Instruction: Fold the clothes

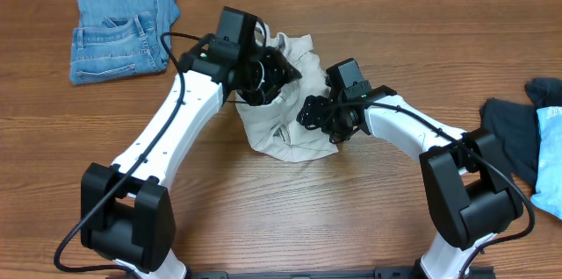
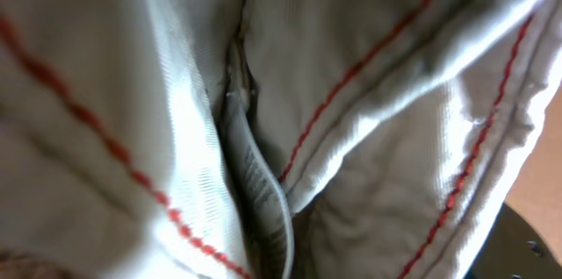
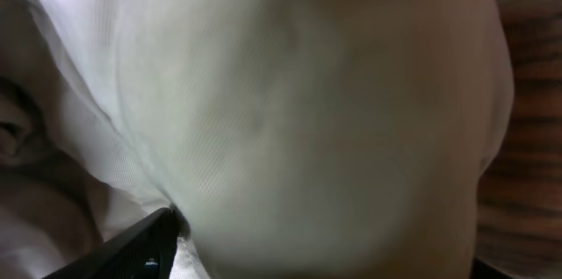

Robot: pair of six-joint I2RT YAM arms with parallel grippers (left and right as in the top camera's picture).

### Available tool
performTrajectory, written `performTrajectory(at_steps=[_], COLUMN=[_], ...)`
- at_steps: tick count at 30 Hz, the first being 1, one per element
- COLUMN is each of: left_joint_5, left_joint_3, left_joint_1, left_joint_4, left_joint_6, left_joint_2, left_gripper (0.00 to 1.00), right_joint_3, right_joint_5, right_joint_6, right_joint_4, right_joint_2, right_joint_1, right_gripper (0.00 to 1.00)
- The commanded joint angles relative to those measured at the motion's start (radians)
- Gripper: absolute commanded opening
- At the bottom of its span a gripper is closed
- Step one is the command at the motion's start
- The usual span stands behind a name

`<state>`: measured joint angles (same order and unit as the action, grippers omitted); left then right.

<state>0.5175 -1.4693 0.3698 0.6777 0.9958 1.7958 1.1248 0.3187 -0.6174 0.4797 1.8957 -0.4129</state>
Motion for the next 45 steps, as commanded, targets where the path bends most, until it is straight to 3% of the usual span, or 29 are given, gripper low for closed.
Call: performTrajectory(at_steps=[1,8,11,18,29,33,37,42,45], left_joint_5=[-0.049,-0.057,-0.079,-0.083,-0.160,-0.186,-0.231,-0.520,-0.576], left_joint_3=[-0.030,-0.030,-0.030,-0.030,-0.030,-0.030,-0.030,-0.030,-0.030], left_joint_1=[0.050,0.063,0.063,0.091,0.135,0.136,0.138,0.284,0.343], left_joint_4=[-0.001,-0.001,-0.002,-0.055,-0.054,-0.055,-0.053,-0.045,-0.051], left_joint_6=[0.007,0.007,0.053,0.076,0.093,0.094,0.093,0.072,0.036], left_joint_2=[-0.031,-0.031,-0.031,-0.031,-0.031,-0.031,-0.031,0.002,0.098], left_gripper=[0.53,0.52,0.49,0.45,0.46,0.46,0.43,0.49,0.52], right_joint_3=[0.024,0.166,0.215,0.215,0.210,0.212,0.212,0.212,0.212], right_joint_5=[0.002,-0.036,0.071,0.042,-0.030,-0.030,-0.029,0.011,0.012], right_joint_6=[-0.016,0.074,0.180,0.169,0.033,0.045,0.048,0.162,0.177], right_joint_4=[0.081,0.322,0.377,0.281,0.317,0.338,0.339,0.368,0.371], right_joint_2=[0.026,-0.144,-0.157,-0.082,0.066,-0.013,-0.171,-0.186,-0.187], right_joint_1=[0.023,0.340,0.460,0.423,0.154,0.209,0.373,0.532,0.562], right_gripper=[0.78,0.85,0.89,0.88,0.80,0.80,0.97,0.99,1.00])
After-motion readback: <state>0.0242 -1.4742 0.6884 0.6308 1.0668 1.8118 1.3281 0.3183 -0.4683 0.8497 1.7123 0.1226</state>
